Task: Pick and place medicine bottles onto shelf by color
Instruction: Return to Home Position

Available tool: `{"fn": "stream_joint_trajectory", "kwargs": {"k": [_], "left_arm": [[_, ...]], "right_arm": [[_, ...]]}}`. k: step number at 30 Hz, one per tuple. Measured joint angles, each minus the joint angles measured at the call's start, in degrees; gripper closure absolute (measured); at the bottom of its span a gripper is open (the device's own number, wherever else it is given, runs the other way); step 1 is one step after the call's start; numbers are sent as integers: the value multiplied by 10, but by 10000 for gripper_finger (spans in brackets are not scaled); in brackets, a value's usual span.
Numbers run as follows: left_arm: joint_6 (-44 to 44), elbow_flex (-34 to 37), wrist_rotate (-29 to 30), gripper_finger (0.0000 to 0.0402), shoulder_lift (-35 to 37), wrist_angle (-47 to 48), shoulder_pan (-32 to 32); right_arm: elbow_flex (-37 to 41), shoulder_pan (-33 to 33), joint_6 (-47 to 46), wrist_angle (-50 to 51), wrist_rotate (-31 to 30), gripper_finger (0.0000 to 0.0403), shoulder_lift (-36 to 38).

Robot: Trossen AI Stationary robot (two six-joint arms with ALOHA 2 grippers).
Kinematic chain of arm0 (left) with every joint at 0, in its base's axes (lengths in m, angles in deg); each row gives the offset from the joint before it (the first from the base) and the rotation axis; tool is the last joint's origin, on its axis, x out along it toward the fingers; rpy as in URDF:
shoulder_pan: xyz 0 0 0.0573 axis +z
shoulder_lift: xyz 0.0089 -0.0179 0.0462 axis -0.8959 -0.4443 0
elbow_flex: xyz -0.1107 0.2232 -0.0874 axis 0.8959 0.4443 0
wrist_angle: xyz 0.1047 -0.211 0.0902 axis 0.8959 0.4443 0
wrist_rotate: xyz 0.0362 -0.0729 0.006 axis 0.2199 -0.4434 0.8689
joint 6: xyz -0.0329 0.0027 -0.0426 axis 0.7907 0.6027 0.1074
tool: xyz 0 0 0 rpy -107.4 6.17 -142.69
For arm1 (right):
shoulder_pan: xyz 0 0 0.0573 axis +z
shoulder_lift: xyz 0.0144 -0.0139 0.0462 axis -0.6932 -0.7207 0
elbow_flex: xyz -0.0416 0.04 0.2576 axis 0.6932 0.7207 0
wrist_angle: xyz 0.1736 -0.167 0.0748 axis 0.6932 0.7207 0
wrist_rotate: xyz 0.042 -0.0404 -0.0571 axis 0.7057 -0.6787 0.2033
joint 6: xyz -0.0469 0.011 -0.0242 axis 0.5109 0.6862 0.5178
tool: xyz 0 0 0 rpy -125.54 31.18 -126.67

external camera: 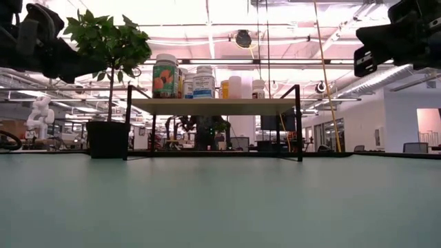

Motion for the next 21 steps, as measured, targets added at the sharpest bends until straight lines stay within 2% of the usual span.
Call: {"fn": "stream_joint_trajectory", "kwargs": {"k": [5, 14, 18, 21], "left_arm": [[-1, 0, -1, 378, -1, -1, 0], [-1, 0, -1, 376, -1, -2, 0], [-3, 0, -1, 376, -1, -2, 0], [-2, 0, -1, 376, -1, -2, 0]], "right_arm": [[1, 0, 16, -3, -2, 403, -2], [2, 0, 89, -4, -2, 403, -2], [2, 0, 209, -14, -2, 403, -2], [2, 0, 257, -18, -2, 403, -2]]}}
